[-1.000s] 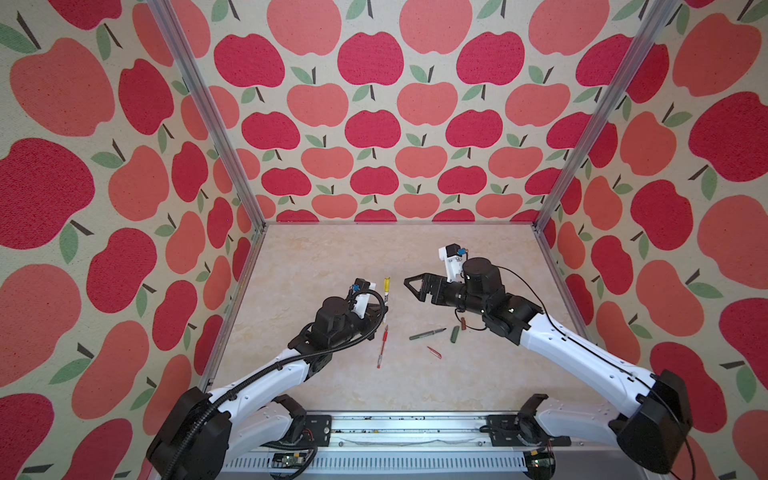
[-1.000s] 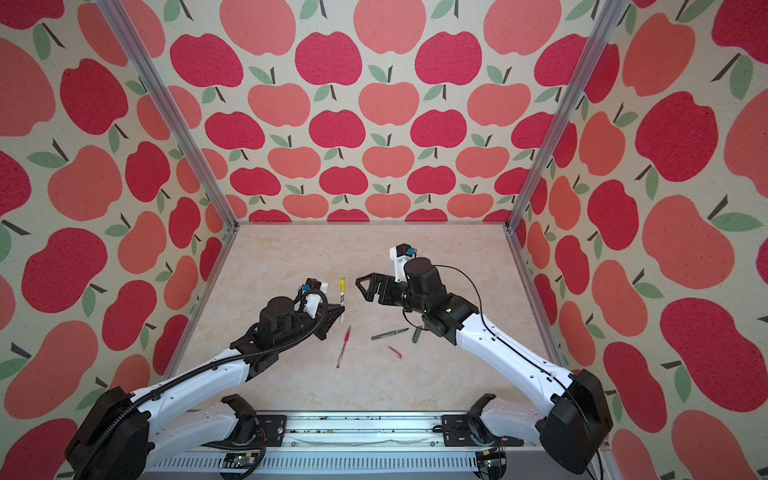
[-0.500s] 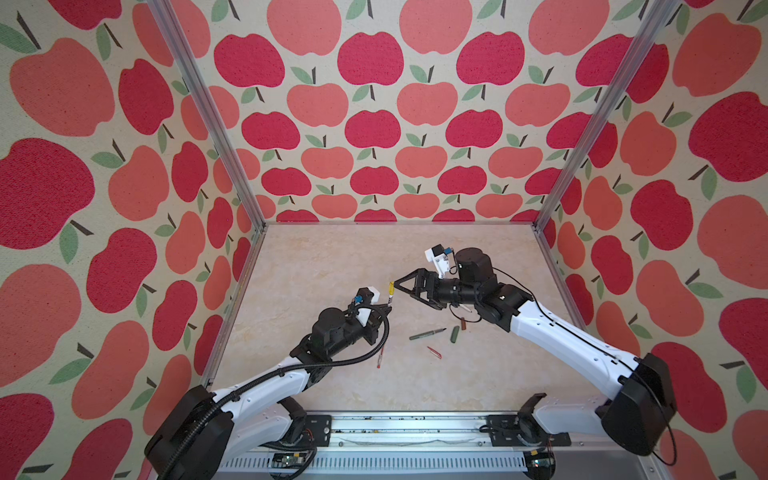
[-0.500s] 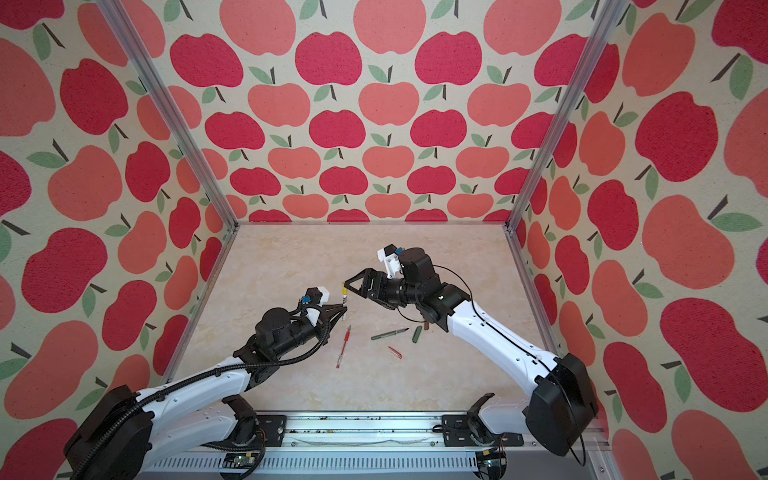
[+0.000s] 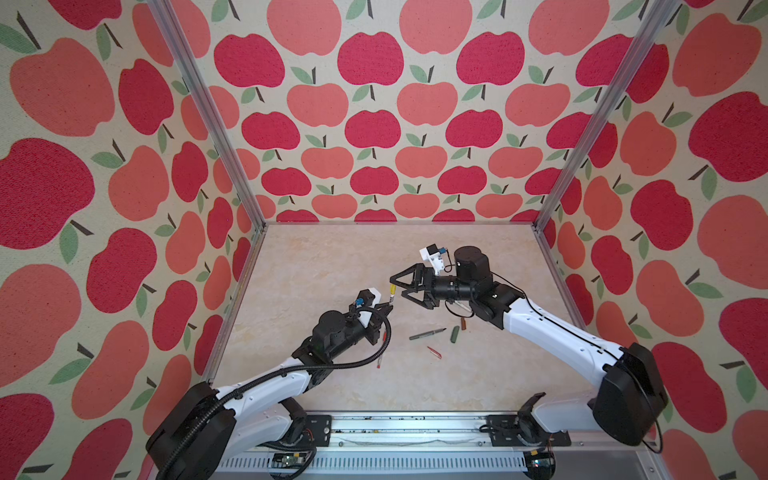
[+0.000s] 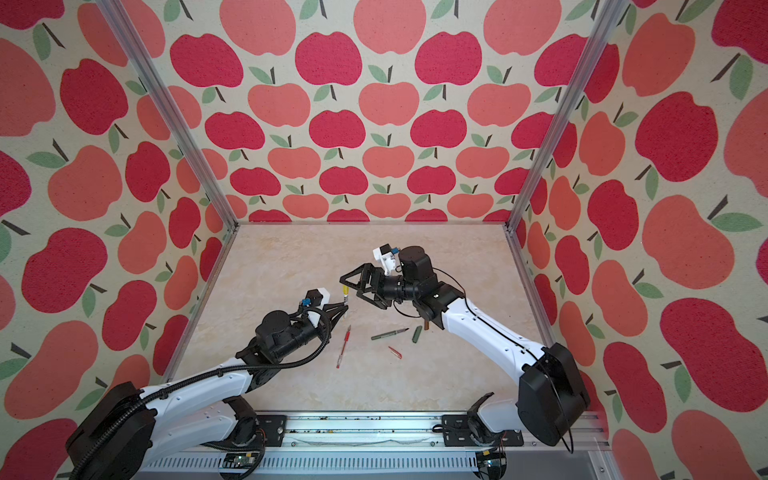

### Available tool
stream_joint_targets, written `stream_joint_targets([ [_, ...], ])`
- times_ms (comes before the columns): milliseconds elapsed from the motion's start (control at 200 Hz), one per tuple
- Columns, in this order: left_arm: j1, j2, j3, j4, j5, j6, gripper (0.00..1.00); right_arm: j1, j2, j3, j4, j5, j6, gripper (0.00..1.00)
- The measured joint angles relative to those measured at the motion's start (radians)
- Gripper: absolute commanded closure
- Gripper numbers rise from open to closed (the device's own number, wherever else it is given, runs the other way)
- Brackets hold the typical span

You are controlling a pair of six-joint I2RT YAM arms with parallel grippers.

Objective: Insert the pens into the pen caps

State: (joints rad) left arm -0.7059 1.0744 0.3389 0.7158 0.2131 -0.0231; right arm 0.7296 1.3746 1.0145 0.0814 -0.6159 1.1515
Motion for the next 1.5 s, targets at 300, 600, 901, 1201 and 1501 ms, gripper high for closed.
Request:
stream_joint_targets([
  [300, -0.004, 0.006, -0.014, 0.013, -0.023, 0.008, 1.0, -0.003, 0.023, -0.088, 0.1, -0.02, 0.076, 0.03],
  [600, -0.005, 0.006, -0.015, 0.033, -0.048, 0.019, 1.0, -0.004, 0.04, -0.065, 0.112, -0.033, 0.088, 0.04],
  [901, -0.005, 0.006, -0.015, 0.021, -0.05, 0.026, 1.0, -0.019, 0.056, -0.063, 0.112, -0.033, 0.089, 0.07],
  [1201, -0.008, 0.031, -0.014, 0.021, -0.073, 0.041, 1.0, -0.008, 0.07, -0.108, 0.201, -0.028, 0.147, 0.1],
  [1501, -0.01, 0.117, -0.014, 0.062, -0.099, 0.041, 1.0, 0.032, 0.108, -0.152, 0.282, -0.014, 0.191, 0.1],
])
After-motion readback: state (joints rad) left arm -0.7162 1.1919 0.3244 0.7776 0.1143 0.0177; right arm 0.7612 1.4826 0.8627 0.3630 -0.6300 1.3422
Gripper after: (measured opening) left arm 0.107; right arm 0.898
